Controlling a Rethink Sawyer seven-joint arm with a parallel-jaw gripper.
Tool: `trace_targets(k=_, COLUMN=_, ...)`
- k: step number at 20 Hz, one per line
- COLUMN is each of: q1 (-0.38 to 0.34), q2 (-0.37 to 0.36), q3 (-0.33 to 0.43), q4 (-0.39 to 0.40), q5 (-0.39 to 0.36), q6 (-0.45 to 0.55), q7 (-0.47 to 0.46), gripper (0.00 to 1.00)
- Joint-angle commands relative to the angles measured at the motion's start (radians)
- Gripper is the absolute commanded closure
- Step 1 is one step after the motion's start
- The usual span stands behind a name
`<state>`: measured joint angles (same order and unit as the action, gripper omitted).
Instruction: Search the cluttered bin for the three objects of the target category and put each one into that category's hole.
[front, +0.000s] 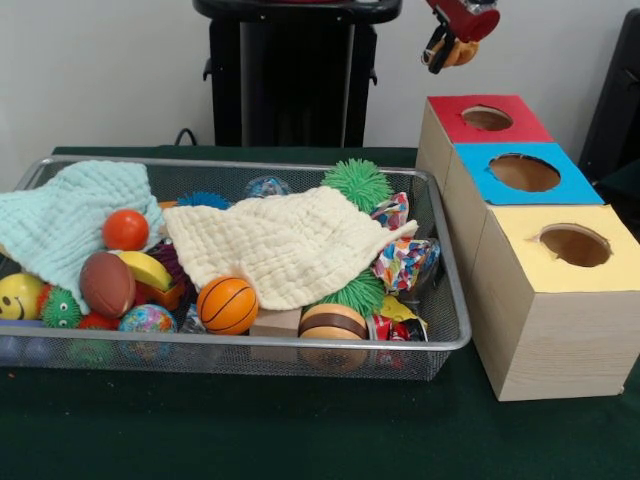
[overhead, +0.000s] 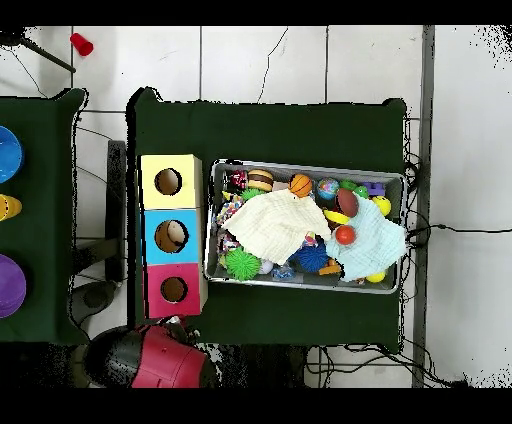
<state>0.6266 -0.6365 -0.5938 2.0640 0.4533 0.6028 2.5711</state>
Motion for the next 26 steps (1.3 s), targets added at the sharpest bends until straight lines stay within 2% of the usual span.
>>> trace_targets(k=1, q1=-0.03, q2=0.042, q3=0.053, q4=-0.095, q5=0.07, q6=0.047, q7=0.293, gripper=1.0)
trace_targets(k=4, q1=-0.047, q2=0.063, q3=0.074, q4=-0.11, q5=0.09, q6=0.019, q7=0.284, gripper=1.0)
trace_targets(k=12, q1=-0.059, q2=0.116, q3=0.05, q4=-0.191, q5=0.083, q6=0.068, q7=0.284, gripper=1.0)
trace_targets(k=21, q1=-0.087, q2=0.119, q3=0.051, q4=-0.24, q5=0.085, q6=0.111, q7=0.281, gripper=1.0)
trace_targets(k=26, q1=-0.073, q2=0.135, q3=0.046, q4=-0.285, q5=0.089, q6=0.15, q7=0.32, gripper=1.0)
